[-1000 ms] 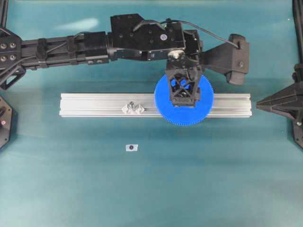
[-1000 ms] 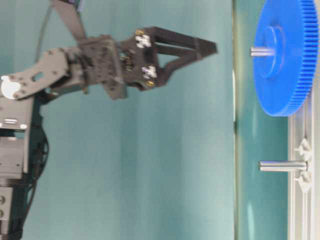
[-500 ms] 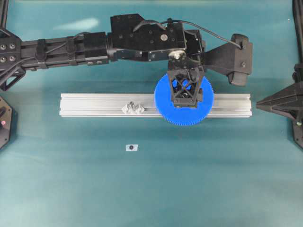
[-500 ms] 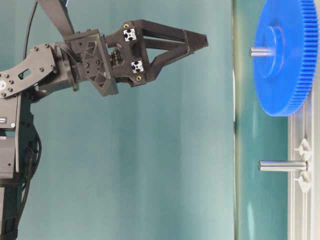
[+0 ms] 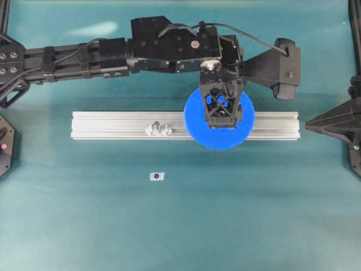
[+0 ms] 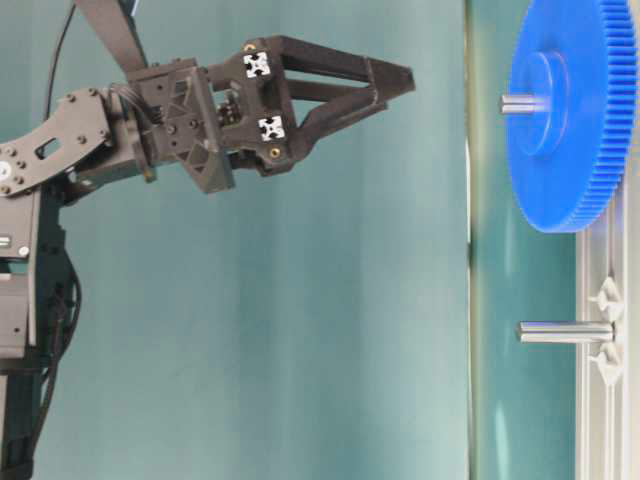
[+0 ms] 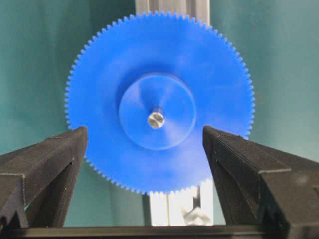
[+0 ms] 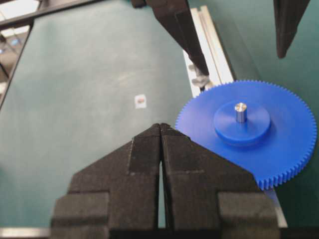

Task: Insert the large gear onto the shaft.
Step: 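Withdraw the open left gripper away from the gear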

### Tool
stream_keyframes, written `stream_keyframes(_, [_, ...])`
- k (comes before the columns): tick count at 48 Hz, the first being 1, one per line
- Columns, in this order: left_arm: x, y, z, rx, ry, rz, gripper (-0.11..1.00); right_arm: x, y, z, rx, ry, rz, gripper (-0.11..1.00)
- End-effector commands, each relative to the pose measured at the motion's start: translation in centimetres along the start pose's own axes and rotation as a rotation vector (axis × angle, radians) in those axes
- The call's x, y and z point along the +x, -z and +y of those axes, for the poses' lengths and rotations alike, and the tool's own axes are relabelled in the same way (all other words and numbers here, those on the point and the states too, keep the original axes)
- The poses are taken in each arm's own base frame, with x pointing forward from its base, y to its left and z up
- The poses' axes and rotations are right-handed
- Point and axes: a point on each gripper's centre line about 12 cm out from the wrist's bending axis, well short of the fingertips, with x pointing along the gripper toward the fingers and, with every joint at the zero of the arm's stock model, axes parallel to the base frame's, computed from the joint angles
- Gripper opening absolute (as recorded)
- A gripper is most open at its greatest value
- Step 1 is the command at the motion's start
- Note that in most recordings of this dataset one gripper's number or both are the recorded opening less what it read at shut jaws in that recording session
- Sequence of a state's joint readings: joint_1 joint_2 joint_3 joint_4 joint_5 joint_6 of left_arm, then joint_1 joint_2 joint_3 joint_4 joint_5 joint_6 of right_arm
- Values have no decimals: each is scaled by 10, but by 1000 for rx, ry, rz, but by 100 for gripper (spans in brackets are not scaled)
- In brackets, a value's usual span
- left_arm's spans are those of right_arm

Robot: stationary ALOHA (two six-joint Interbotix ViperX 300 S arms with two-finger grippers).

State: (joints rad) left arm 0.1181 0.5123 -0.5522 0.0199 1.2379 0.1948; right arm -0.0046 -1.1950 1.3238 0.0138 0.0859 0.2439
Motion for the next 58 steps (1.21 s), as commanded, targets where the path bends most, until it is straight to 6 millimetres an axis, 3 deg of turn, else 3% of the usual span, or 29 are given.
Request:
stream_keyframes(1, [-44,-10,-2,6,-17,-95,89,1,-3,1,10,1,-3,1])
stream_keyframes(33, [-64,-13,-22,1,-12,-178,89,1,-3,1,11,0,-5,1])
stream_keyframes(58, [-72,5,-29,-38,-13,-258,89,1,-3,1,25,0,-5,1])
